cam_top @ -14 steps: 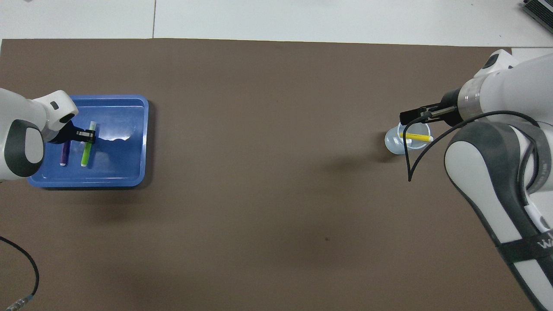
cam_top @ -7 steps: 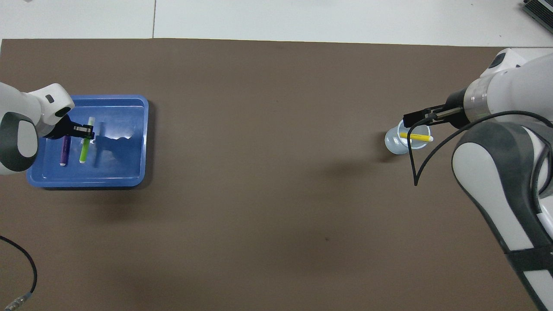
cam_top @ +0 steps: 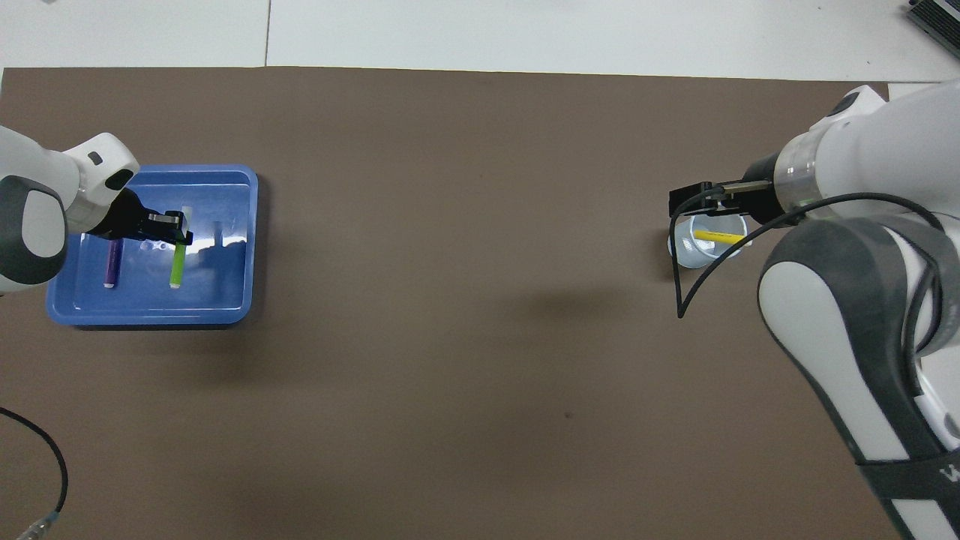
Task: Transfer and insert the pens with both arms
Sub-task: 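Lift the green pen with the left gripper while the right gripper approaches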
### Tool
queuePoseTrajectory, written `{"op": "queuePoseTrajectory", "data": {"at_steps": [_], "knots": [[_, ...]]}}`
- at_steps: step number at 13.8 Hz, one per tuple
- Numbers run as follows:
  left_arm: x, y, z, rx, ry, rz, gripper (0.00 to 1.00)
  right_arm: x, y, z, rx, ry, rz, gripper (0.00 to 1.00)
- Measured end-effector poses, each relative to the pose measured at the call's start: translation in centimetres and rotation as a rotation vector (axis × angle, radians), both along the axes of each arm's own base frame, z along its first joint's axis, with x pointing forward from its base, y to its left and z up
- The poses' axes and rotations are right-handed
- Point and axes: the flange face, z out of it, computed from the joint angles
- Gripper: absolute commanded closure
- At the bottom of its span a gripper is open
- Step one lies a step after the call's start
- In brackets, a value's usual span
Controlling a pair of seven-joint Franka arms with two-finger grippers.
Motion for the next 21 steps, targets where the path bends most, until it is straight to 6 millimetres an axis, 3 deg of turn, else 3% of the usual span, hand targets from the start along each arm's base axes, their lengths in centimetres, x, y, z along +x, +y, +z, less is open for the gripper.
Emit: {"op": "queuePoseTrajectory", "data": {"at_steps": [2, 4, 8, 10, 13, 15, 17, 21], "knots": [[0.2, -2.0, 1.6, 0.000, 0.025, 0.018, 1.00, -0.6, 2.9, 0.6, 0.014, -0.003, -0.001, 0.01], [0.2, -2.8, 2.0, -0.002, 0.043, 0.032, 1.00, -0.9, 4.6, 0.8, 0.030, -0.009, 0.012, 0.01], [-0.5, -3.7, 2.0, -0.052, 0.150, 0.264, 1.00, -0.8, 5.5, 1.0, 0.143, -0.003, -0.014, 0.01], [-1.0, -4.9, 3.0, -0.099, 0.230, 0.406, 1.00, -0.8, 6.4, 1.0, 0.171, -0.011, -0.010, 0.02], [-2.1, -9.6, 5.6, -0.121, 0.317, 0.579, 1.00, -0.6, 7.3, 0.6, 0.217, -0.014, -0.016, 0.02], [-2.9, -13.6, 7.0, -0.136, 0.362, 0.667, 1.00, -0.4, 7.3, 0.4, 0.249, -0.002, -0.030, 0.02], [-3.3, -16.0, 7.6, -0.167, 0.421, 0.747, 1.00, -0.2, 6.7, 0.3, 0.297, 0.012, -0.058, 0.02], [-4.7, -21.1, 7.7, -0.146, 0.528, 0.885, 1.00, 0.8, 2.6, -0.3, 0.365, 0.019, -0.064, 0.02]]}}
